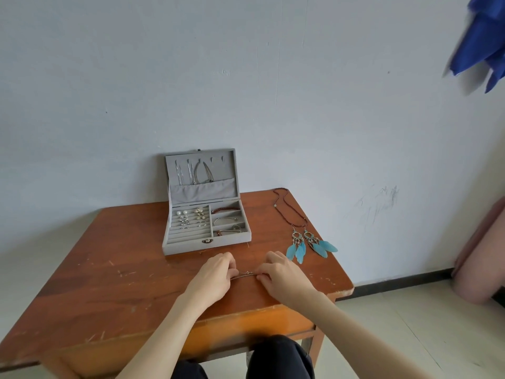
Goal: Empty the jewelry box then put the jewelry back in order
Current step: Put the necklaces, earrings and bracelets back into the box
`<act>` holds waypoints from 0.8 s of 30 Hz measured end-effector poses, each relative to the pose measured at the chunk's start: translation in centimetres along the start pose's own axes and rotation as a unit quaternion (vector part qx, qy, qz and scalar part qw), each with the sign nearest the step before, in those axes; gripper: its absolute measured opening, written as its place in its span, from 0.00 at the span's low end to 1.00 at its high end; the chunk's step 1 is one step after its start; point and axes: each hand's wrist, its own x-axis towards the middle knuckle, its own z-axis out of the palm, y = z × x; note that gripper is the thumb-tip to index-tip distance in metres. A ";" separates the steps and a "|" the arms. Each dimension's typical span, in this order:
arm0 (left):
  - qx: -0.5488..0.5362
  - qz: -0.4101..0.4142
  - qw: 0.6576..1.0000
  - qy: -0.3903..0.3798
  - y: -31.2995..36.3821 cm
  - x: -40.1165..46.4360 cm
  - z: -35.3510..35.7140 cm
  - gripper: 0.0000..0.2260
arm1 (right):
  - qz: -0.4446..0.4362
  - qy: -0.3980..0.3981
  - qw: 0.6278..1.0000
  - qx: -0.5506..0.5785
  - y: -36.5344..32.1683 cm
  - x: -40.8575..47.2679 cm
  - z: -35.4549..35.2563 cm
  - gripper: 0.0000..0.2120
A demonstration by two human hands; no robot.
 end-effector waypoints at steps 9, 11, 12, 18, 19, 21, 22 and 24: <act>-0.015 0.089 0.994 0.065 0.7 -1.2 1.5 0.05 | -0.043 0.007 0.995 -0.086 3.1 -3.3 -0.1 0.18; -0.013 0.112 0.990 0.080 1.3 -1.4 2.1 0.08 | -0.036 0.012 0.996 -0.086 3.8 -4.0 -0.5 0.17; -0.011 0.123 0.988 0.087 1.7 -1.4 2.4 0.09 | -0.031 0.018 0.996 -0.084 4.1 -4.4 -0.8 0.17; 0.035 0.227 0.971 0.070 4.2 -1.3 4.1 0.15 | 0.013 0.055 0.995 -0.078 6.7 -7.2 -2.3 0.15; 0.049 0.244 0.967 0.061 4.6 -1.2 4.4 0.15 | 0.020 0.061 0.995 -0.079 7.1 -7.6 -2.6 0.15; 0.073 0.264 0.961 0.042 5.3 -0.9 5.1 0.16 | 0.038 0.074 0.993 -0.083 8.0 -8.5 -3.0 0.13; 0.081 0.267 0.960 0.027 5.6 -0.7 5.3 0.16 | 0.049 0.082 0.992 -0.082 8.5 -8.9 -3.2 0.13; 0.090 0.261 0.961 -0.005 6.2 -0.2 5.8 0.18 | 0.073 0.093 0.990 -0.077 9.2 -9.5 -3.6 0.12</act>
